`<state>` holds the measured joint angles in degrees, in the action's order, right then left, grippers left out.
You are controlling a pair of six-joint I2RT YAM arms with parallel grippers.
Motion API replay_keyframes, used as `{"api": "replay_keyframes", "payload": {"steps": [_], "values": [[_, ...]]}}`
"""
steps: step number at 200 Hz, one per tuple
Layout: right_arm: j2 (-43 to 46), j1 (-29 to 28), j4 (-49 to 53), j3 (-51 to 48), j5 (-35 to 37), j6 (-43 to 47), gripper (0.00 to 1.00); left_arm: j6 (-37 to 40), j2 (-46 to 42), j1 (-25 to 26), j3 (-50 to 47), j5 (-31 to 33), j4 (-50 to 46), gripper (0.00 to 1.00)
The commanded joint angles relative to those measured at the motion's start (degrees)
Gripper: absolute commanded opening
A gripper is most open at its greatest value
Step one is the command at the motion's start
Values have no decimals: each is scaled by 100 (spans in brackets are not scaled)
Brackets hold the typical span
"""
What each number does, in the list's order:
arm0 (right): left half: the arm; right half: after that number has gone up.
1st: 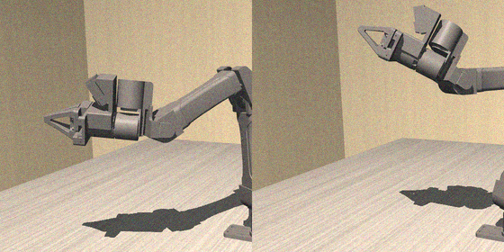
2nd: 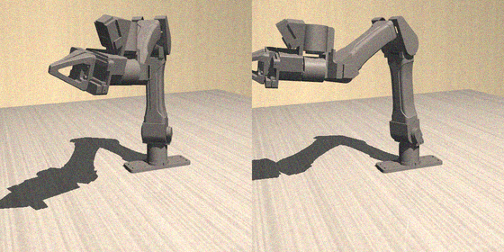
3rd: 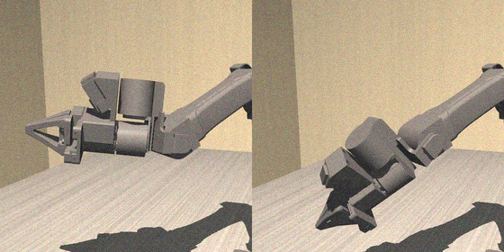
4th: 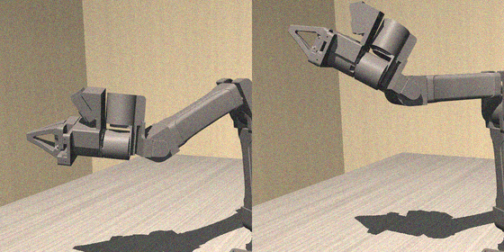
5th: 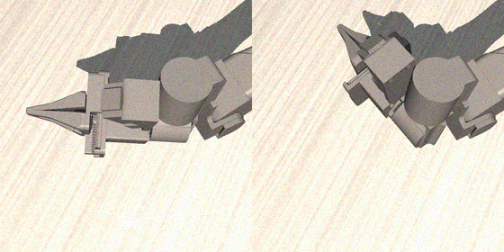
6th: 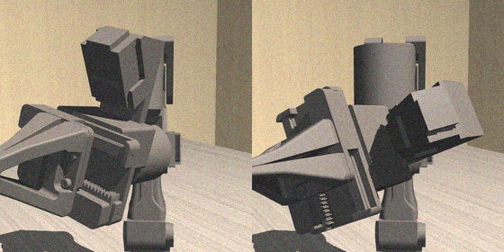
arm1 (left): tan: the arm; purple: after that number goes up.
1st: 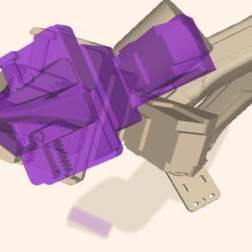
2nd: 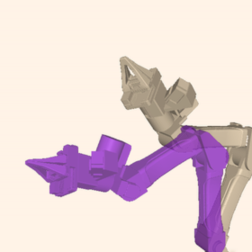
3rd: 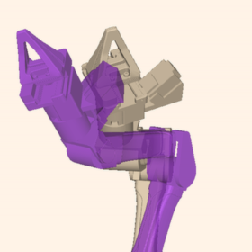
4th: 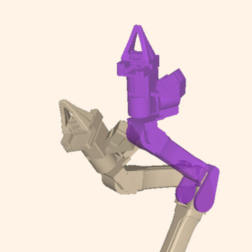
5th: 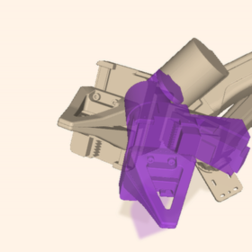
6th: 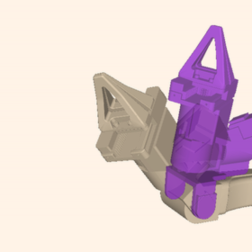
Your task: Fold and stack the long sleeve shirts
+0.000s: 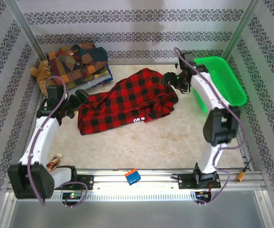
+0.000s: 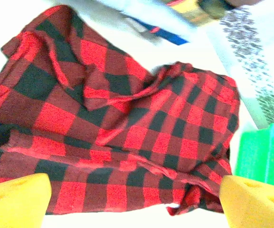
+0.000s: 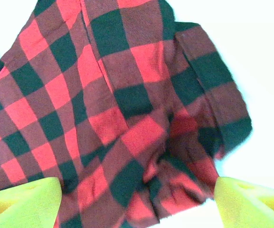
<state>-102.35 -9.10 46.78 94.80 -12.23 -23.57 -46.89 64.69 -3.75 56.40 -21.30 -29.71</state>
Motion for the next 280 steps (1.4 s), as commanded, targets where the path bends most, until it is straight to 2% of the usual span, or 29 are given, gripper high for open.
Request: {"api": "replay_keyframes", "payload": {"steps": [1, 22, 45, 70, 94, 124, 209, 228, 259, 280], "values": [[818, -75, -187, -1101, 107, 212, 83, 359, -216, 336, -46, 81, -474, 92], [1302, -684, -382, -2018, -27, 290, 79, 506, -38, 1025, -176, -87, -137, 90], [1276, -1544, -748, -2691, 173, 28, 72, 585, 414, 1685, -343, -145, 307, 85], [918, -2326, -1172, -2941, 702, -202, 65, 667, 969, 2042, -401, -105, 641, 79], [486, -2665, -1453, -2886, 1224, -391, 59, 675, 1538, 2155, -418, -166, 953, 78], [149, -2792, -1665, -2715, 1720, -537, 54, 673, 2035, 2214, -419, -65, 1196, 77], [-566, -2776, -1699, -2370, 2116, -1005, 39, 552, 2623, 2209, -687, 299, 1440, 76], [-556, -2764, -1673, -2377, 2265, -1102, 30, 559, 2670, 2206, -757, 349, 1466, 76], [-492, -2753, -1544, -2400, 2408, -1123, 8, 512, 2783, 2159, -866, 399, 1495, 75], [-249, -2716, -1494, -2513, 2428, -1106, 0, 309, 2880, 2045, -971, 386, 1526, 74]]}}
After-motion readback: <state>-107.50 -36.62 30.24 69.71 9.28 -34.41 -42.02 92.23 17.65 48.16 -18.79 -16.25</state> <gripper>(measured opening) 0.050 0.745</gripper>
